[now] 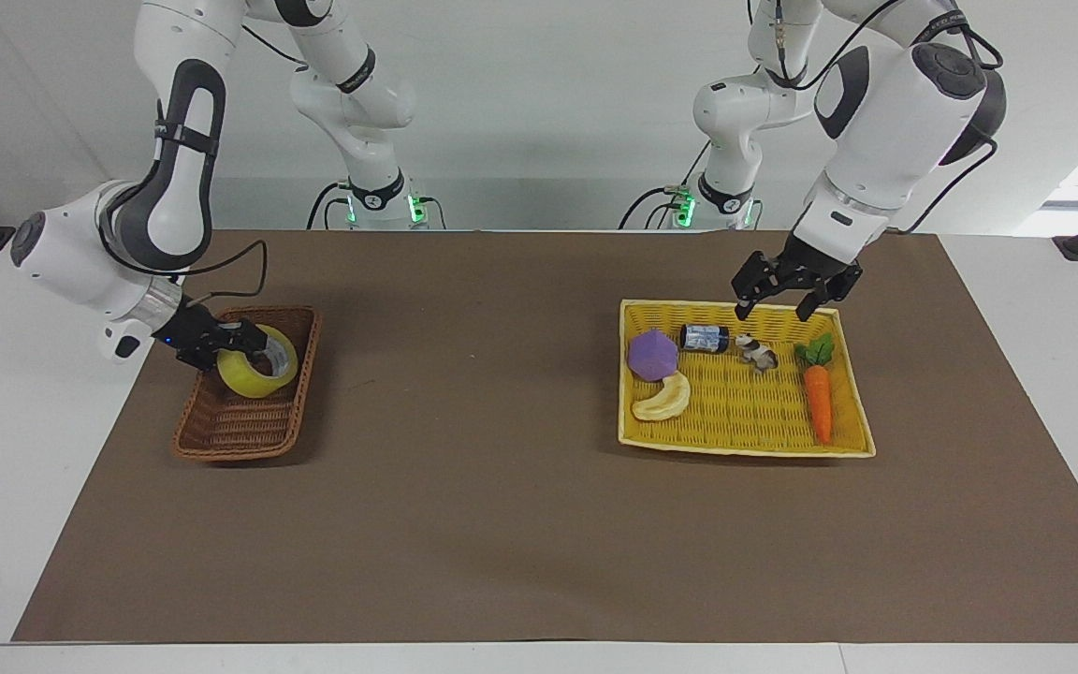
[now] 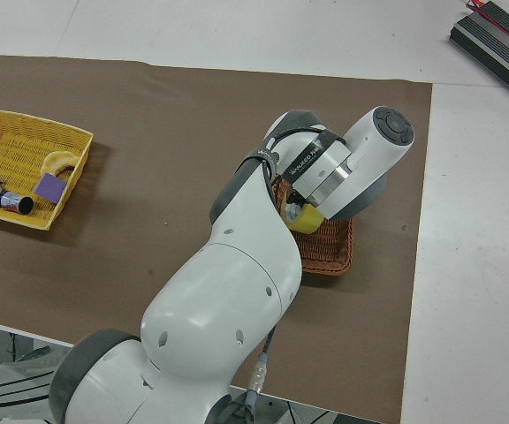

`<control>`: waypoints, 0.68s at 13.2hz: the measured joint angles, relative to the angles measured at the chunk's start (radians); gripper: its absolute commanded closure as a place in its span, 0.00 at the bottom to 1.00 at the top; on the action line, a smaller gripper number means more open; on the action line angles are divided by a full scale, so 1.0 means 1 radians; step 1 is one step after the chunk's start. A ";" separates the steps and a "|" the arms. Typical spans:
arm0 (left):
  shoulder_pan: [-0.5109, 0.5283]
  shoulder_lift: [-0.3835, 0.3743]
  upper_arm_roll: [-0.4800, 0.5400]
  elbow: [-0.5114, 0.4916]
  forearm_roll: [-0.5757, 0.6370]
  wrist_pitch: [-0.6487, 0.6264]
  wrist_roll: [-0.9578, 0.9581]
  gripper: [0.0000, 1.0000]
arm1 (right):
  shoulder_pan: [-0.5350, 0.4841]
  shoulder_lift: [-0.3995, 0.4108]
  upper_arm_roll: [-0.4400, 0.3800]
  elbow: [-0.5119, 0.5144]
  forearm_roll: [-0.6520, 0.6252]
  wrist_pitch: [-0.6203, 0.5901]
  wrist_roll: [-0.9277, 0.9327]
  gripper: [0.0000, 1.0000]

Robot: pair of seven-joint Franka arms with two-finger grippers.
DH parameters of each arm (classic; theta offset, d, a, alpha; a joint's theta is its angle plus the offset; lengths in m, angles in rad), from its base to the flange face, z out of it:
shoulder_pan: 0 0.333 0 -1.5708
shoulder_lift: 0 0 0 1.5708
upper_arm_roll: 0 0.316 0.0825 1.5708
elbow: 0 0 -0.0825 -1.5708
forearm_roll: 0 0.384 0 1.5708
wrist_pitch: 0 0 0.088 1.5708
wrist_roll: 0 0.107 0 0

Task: Move tape to another basket
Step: 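Lower the tape into the brown basket with the right gripper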

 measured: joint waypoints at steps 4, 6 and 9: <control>-0.146 -0.017 0.243 0.039 0.005 -0.075 0.147 0.00 | 0.017 0.000 0.007 0.039 0.001 0.011 -0.001 0.00; -0.170 -0.055 0.311 0.053 0.005 -0.148 0.257 0.00 | 0.059 -0.001 0.008 0.113 -0.004 0.016 0.057 0.00; -0.228 -0.132 0.420 0.053 0.005 -0.244 0.345 0.00 | 0.114 -0.015 0.009 0.219 -0.131 0.016 0.172 0.00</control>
